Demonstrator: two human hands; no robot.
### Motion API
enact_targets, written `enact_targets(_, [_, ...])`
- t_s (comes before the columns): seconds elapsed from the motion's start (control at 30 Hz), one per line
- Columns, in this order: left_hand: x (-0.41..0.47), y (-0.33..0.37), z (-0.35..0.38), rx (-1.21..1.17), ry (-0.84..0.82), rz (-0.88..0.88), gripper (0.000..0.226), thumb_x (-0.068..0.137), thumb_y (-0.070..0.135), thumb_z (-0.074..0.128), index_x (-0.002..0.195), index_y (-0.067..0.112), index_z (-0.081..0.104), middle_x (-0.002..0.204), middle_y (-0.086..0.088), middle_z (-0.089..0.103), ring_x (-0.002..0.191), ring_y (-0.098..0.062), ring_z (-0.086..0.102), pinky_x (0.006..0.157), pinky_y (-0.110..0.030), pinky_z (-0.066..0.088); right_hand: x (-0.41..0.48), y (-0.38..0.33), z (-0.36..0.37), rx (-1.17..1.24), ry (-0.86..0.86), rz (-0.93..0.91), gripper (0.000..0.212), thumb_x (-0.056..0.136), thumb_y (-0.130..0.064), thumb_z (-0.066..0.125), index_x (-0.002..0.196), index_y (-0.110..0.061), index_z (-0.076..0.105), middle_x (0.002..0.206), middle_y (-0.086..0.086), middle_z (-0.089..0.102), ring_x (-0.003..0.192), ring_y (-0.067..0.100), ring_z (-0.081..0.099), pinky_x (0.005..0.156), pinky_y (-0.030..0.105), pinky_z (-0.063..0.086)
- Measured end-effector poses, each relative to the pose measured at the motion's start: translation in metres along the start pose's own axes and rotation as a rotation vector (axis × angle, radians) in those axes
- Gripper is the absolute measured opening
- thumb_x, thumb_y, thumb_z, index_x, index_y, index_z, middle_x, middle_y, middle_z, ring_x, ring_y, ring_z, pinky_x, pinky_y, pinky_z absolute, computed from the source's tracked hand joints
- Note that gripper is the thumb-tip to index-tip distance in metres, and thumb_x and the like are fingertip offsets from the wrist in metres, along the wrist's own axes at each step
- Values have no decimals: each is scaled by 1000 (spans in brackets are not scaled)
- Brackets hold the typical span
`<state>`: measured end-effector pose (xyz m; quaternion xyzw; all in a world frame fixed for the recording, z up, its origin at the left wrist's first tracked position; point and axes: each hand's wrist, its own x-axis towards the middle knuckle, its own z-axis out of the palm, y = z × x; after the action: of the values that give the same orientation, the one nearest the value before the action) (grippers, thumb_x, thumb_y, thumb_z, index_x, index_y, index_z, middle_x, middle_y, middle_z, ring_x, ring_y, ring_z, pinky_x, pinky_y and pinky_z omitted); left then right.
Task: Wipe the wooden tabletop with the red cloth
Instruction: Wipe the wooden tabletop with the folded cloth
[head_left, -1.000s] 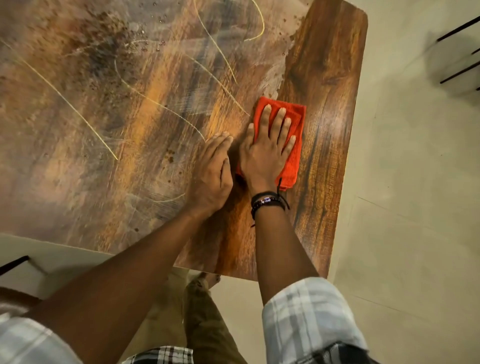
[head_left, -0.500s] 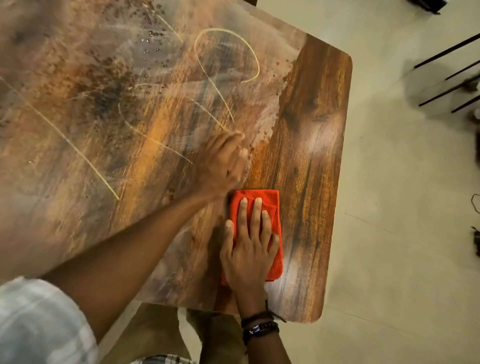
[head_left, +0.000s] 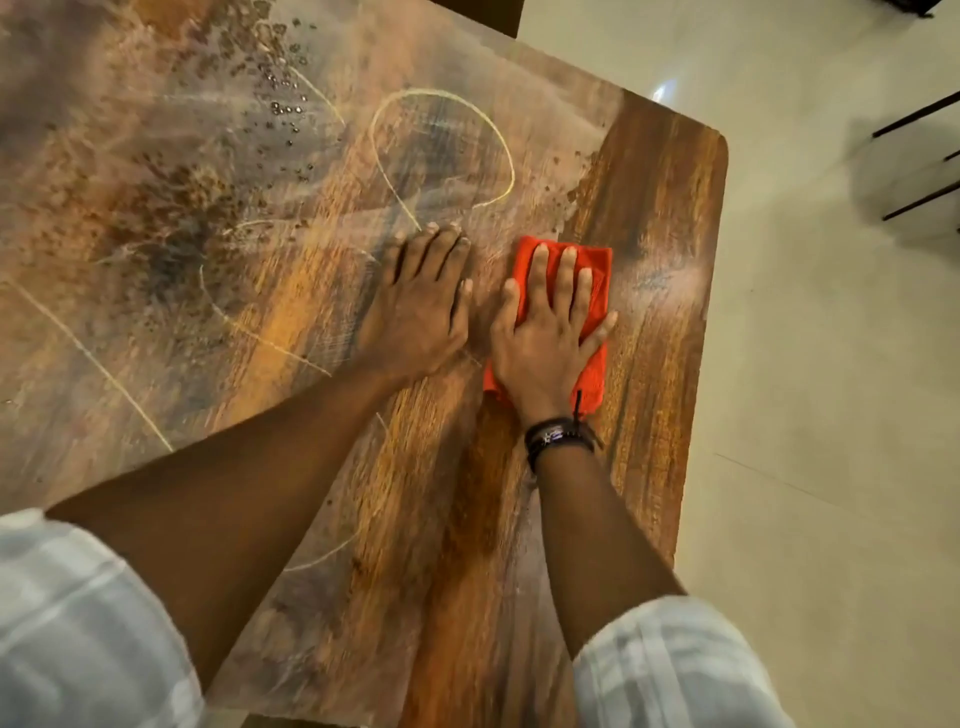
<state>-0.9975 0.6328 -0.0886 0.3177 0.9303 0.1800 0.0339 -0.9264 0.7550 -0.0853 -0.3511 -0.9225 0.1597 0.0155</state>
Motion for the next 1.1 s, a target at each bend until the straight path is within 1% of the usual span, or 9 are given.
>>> enact_targets(0.13, [2,1,1,-23,22,-15,54,101,31,26,148,8,39,155,-11,38,146,-28,29,121,-51,16,63,-9,-2,32,-14,-13,57,106,-50,25,160,-36,11,169,-6,1,155,18,-5,119,61,-12])
enact_targets(0.27, [3,1,2,-40,27,-19,53,100,30,29,147,8,41,154,-11,39,146,-29,29,121,-50,16,79,-12,-4,28,-37,-19,57,106,-49,23,160,-34,9,169,-5,-2,155,18,-5,120,59,-12])
enact_targets(0.4, [0,1,0,-38,23,-19,52,101,30,28,148,9,39,155,-10,38,147,-27,27,122,-50,14,57,-6,-5,26,-36,-61,57,106,-48,26,159,-35,12,169,-6,-2,155,17,-4,121,60,-7])
enact_targets(0.47, [0,0,0,-35,18,-17,53,102,30,27,149,9,37,156,-10,37,148,-26,26,123,-49,13,31,-4,-5,38,-41,-85,57,106,-49,27,159,-36,13,169,-7,-2,155,16,-5,121,57,-8])
enact_targets(0.6, [1,1,0,-44,10,-29,54,101,31,26,150,10,35,158,-8,35,149,-25,23,123,-48,13,-32,6,-10,66,-92,-107,63,99,-56,18,159,-38,8,168,-9,-5,154,11,-9,123,49,-11])
enact_targets(0.73, [2,1,1,-28,15,-28,54,102,31,26,150,9,38,157,-8,36,149,-25,25,123,-49,16,-46,19,-9,13,-64,-154,66,97,-61,17,159,-37,15,168,-8,2,155,10,-3,124,45,-8])
enact_targets(0.83, [2,1,0,-14,6,-29,54,102,32,26,150,9,38,158,-8,36,149,-25,26,122,-50,17,-17,16,-7,-9,-33,-169,63,100,-59,23,159,-36,17,168,-7,5,155,13,-1,123,48,-10])
enact_targets(0.93, [0,1,0,11,-3,-17,54,102,31,26,150,9,37,158,-8,36,149,-26,26,122,-51,17,35,9,-10,2,-66,-160,61,103,-56,27,159,-37,11,168,-8,-1,155,14,-5,123,49,-11])
enact_targets(1.1, [1,0,2,-8,-9,-32,55,101,31,26,151,10,36,159,-7,34,150,-25,23,122,-51,16,145,-8,-14,15,-75,-138,64,103,-59,25,160,-35,7,169,-5,-3,155,18,-6,123,53,-10])
